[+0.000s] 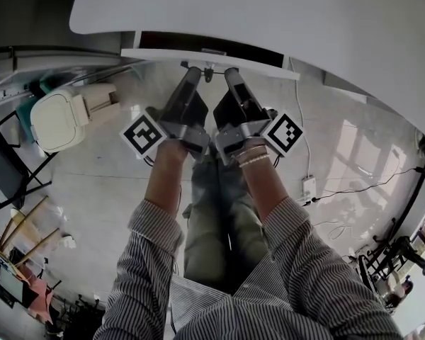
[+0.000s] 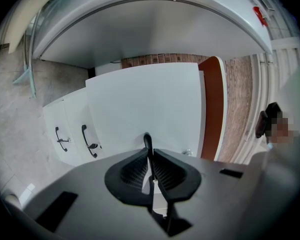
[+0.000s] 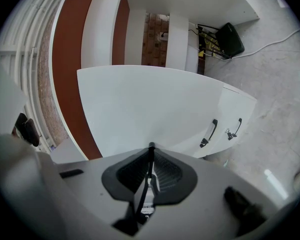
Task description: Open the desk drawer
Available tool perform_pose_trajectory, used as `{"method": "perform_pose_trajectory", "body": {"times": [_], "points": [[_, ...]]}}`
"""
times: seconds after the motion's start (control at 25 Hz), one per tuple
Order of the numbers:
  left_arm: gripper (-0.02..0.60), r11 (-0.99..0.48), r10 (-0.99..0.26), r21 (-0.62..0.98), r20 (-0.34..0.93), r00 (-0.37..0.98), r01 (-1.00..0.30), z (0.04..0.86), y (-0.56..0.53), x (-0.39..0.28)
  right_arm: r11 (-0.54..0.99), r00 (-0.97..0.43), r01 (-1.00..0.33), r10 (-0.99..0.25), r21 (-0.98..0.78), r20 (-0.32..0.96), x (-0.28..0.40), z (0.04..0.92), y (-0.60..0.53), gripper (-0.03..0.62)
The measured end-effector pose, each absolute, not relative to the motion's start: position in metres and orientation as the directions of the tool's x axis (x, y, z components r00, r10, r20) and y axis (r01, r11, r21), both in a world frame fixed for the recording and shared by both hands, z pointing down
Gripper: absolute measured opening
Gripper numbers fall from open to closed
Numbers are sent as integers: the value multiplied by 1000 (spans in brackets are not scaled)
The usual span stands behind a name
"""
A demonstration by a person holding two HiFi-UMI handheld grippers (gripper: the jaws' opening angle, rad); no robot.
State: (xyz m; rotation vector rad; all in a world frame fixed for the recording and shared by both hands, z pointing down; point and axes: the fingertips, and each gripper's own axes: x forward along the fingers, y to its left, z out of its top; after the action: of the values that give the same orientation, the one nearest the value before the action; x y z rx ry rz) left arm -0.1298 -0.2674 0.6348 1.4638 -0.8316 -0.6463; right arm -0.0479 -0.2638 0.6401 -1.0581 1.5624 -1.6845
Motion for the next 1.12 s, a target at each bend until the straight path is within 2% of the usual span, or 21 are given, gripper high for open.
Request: {"method": "perform_pose_trajectory", "body": {"times": [1.12], "points": [[43,41,-794,991,110,598,-128,632,-192,-140,-170,-540,-114,-817,-979,205,-60,637,-190,40]]}}
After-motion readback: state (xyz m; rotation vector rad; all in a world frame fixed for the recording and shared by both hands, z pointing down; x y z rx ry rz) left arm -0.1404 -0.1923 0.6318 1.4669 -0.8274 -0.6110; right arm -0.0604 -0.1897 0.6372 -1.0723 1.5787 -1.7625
